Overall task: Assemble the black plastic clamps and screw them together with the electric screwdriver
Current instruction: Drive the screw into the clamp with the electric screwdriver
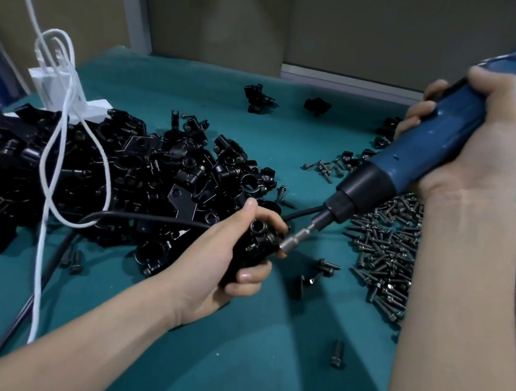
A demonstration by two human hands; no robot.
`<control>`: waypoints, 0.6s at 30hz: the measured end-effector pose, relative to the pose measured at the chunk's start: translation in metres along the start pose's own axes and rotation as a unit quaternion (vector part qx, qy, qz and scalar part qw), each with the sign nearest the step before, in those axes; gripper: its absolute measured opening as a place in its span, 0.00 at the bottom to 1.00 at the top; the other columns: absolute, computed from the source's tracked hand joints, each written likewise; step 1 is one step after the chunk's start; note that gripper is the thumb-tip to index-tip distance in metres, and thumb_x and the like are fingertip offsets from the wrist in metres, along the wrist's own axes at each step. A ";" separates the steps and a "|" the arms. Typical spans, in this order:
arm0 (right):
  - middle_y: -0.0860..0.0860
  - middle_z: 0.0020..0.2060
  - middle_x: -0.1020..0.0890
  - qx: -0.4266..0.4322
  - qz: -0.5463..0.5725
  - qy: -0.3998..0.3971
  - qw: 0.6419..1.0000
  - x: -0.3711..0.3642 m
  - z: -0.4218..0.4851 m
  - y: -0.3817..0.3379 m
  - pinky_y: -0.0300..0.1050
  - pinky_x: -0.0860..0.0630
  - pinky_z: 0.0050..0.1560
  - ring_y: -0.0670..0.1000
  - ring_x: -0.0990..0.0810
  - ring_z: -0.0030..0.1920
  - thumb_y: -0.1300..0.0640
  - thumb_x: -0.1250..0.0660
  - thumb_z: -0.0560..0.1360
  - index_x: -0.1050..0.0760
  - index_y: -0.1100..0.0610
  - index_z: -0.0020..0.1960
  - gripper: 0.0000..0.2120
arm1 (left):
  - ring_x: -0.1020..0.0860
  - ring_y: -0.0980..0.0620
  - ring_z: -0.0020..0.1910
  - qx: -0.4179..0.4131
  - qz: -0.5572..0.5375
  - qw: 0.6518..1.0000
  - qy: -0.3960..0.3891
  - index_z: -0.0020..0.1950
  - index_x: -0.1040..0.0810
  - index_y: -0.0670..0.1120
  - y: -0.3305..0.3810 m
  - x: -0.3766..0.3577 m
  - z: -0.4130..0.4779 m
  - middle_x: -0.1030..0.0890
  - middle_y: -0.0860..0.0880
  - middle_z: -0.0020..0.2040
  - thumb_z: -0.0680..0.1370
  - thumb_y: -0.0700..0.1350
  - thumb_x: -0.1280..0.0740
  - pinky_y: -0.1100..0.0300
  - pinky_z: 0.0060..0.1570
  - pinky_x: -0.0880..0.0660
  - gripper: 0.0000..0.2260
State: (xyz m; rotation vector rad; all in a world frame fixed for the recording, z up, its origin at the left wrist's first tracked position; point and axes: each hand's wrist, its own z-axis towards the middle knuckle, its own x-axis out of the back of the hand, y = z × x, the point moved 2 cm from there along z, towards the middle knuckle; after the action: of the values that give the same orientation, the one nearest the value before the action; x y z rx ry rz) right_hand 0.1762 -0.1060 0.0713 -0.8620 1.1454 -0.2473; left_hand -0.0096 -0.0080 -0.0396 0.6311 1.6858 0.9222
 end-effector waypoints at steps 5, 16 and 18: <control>0.49 0.32 0.22 -0.026 -0.015 0.046 0.999 -0.001 0.003 -0.004 0.38 0.29 0.31 0.47 0.26 0.29 0.58 0.34 0.74 0.30 0.57 0.42 0.06 | 0.36 0.58 0.21 -0.031 0.016 0.999 -0.001 0.41 0.21 0.48 0.001 0.000 -0.002 0.25 0.47 0.36 0.73 0.60 0.39 0.69 0.16 0.39 0.16; 0.49 0.31 0.22 -0.066 -0.007 0.084 0.994 0.000 0.001 0.011 0.38 0.28 0.31 0.47 0.25 0.27 0.58 0.33 0.73 0.30 0.58 0.43 0.06 | 0.37 0.58 0.21 -0.060 -0.016 0.998 -0.015 0.41 0.25 0.47 0.001 0.002 -0.003 0.27 0.46 0.37 0.70 0.55 0.32 0.71 0.17 0.41 0.11; 0.49 0.31 0.22 -0.071 -0.013 0.089 0.993 0.000 0.002 0.013 0.38 0.27 0.31 0.47 0.25 0.27 0.59 0.33 0.73 0.31 0.57 0.45 0.06 | 0.39 0.58 0.21 -0.067 0.003 0.998 -0.001 0.40 0.26 0.48 0.001 0.003 -0.003 0.29 0.44 0.37 0.71 0.55 0.33 0.72 0.18 0.43 0.11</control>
State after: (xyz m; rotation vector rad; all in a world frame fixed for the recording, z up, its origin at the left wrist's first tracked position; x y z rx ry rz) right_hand 0.1745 -0.0964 0.0619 -0.9957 1.3300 -0.2710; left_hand -0.0134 -0.0062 -0.0398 0.5475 1.6055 1.0301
